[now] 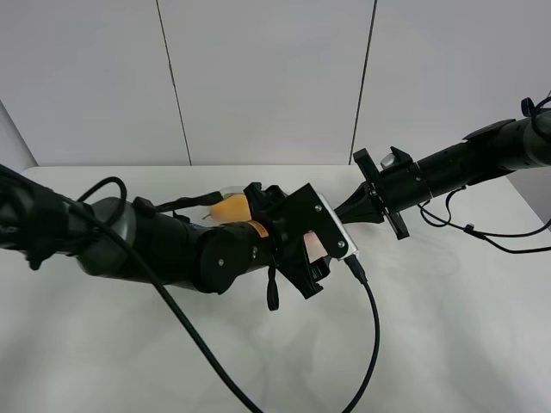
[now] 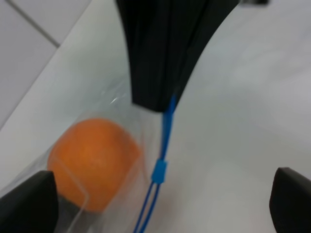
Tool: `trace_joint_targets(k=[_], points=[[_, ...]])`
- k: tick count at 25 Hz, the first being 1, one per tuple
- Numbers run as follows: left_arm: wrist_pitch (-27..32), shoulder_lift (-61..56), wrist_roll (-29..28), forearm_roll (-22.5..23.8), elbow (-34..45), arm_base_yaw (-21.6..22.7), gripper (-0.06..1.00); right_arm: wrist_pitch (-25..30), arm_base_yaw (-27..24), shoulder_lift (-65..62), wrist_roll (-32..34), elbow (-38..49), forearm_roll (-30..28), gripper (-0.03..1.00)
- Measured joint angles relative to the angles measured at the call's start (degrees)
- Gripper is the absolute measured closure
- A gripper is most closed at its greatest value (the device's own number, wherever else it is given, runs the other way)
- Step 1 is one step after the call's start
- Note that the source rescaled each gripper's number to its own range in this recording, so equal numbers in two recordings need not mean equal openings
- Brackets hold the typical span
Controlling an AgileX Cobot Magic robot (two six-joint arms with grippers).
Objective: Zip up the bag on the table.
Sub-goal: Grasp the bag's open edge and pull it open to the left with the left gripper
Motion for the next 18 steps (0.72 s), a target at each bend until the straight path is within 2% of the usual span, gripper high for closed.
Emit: trace_joint_targets(k=[7, 11, 14, 16, 18], points=[[-4.19, 5.25, -0.07, 0.64, -1.93, 0.0, -0.06, 0.0, 0.0, 0.0, 0.0, 0.0, 0.05, 0.96], [-7.78, 7.47, -0.07, 4.8, -2.55, 0.0, -0.05, 0.0, 0.0, 0.0, 0.0, 0.0, 0.05, 0.96], [-10.51, 7.54, -0.07, 5.41, -2.66, 0.0, 0.06, 0.0, 0.0, 0.0, 0.0, 0.0, 0.05, 0.96], [-11.86, 7.54, -0.07, 5.53, -2.72, 0.0, 0.21, 0.0, 0.0, 0.0, 0.0, 0.0, 0.05, 0.96], [-11.98, 7.54, -0.07, 5.53, -2.72, 0.0, 0.32, 0.0, 0.0, 0.0, 0.0, 0.0, 0.05, 0.96]])
